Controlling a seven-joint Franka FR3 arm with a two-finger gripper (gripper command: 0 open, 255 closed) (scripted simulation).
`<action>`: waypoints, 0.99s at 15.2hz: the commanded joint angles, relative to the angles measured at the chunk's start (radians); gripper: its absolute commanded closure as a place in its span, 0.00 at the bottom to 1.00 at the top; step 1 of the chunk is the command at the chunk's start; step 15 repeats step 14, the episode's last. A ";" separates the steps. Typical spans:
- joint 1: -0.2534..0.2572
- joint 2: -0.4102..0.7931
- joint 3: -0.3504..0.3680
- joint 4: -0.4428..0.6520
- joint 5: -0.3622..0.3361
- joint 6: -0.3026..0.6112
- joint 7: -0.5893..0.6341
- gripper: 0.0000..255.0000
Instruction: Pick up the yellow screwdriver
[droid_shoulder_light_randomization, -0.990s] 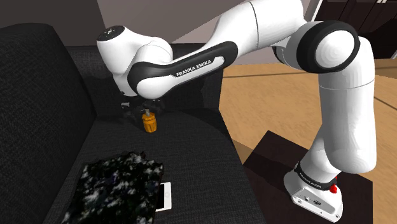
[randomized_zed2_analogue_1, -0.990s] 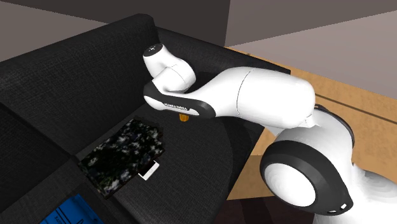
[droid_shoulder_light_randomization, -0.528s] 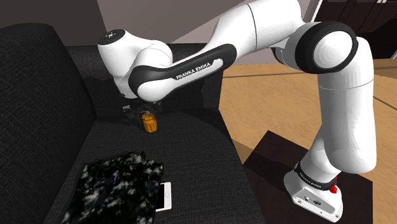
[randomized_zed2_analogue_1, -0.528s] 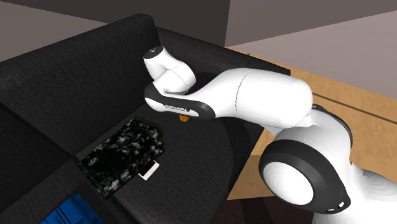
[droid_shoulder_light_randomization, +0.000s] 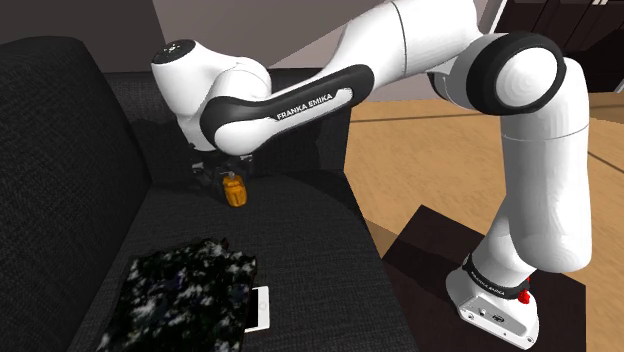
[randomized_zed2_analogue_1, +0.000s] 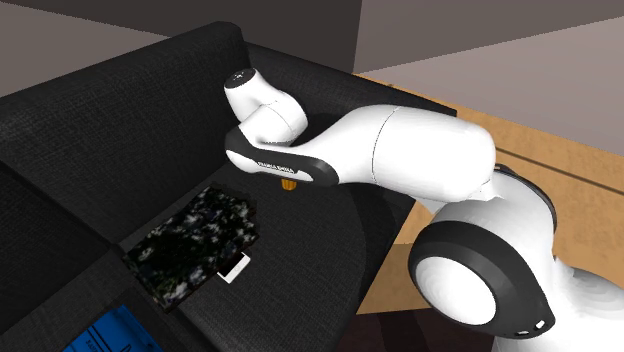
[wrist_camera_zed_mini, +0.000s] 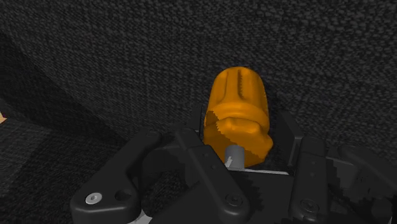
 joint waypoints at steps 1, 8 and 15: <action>0.002 -0.004 0.002 0.022 0.004 -0.024 -0.008 1.00; 0.012 -0.013 0.007 0.102 0.016 -0.108 -0.033 1.00; 0.021 -0.013 0.009 0.158 0.019 -0.161 -0.048 1.00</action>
